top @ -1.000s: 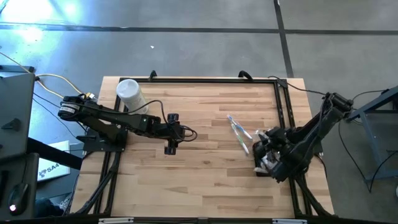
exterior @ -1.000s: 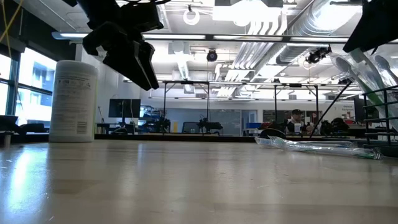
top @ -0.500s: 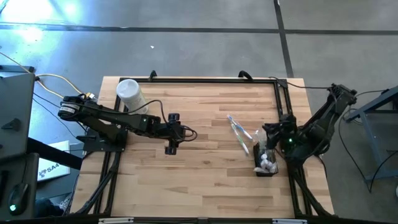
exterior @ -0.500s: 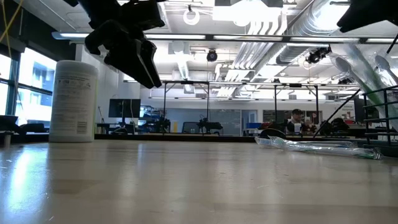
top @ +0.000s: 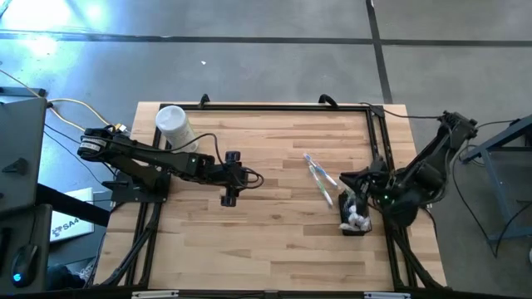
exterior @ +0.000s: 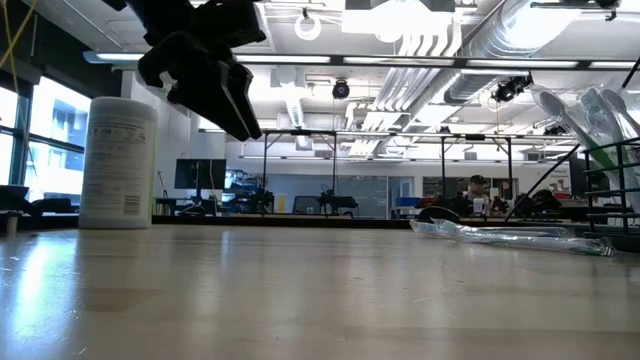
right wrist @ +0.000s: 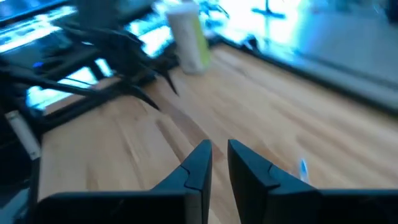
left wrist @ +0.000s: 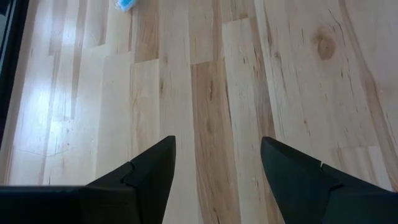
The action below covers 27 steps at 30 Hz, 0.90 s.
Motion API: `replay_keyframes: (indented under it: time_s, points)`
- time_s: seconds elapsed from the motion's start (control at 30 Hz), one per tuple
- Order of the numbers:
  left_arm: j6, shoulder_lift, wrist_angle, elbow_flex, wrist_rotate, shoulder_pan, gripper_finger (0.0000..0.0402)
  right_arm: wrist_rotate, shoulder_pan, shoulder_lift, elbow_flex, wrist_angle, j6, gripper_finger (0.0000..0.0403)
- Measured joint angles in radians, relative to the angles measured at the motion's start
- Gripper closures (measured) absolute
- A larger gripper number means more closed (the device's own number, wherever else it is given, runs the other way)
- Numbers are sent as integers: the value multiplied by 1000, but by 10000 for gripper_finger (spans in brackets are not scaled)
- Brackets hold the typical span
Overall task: Pick & Place toothbrushing station
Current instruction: Put the blue toothbrush into the black mesh organizer
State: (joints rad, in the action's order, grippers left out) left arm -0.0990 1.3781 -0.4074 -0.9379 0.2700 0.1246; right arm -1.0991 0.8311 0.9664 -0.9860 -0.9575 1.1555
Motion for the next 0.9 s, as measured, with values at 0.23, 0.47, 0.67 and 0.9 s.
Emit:
replay_keyframes:
  time_s: [0.23,0.47,0.67,0.9]
  points:
    - [-10,0,8,0,0,0,169,110,-55,-29,-51,413,-710,360]
    - [-27,0,9,0,0,0,169,183,-241,-30,-51,506,-842,360]
    - [-27,0,9,0,0,0,169,348,-451,-19,-51,419,-815,339]
    - [-27,0,7,0,0,0,169,487,-642,64,-51,297,-752,251]
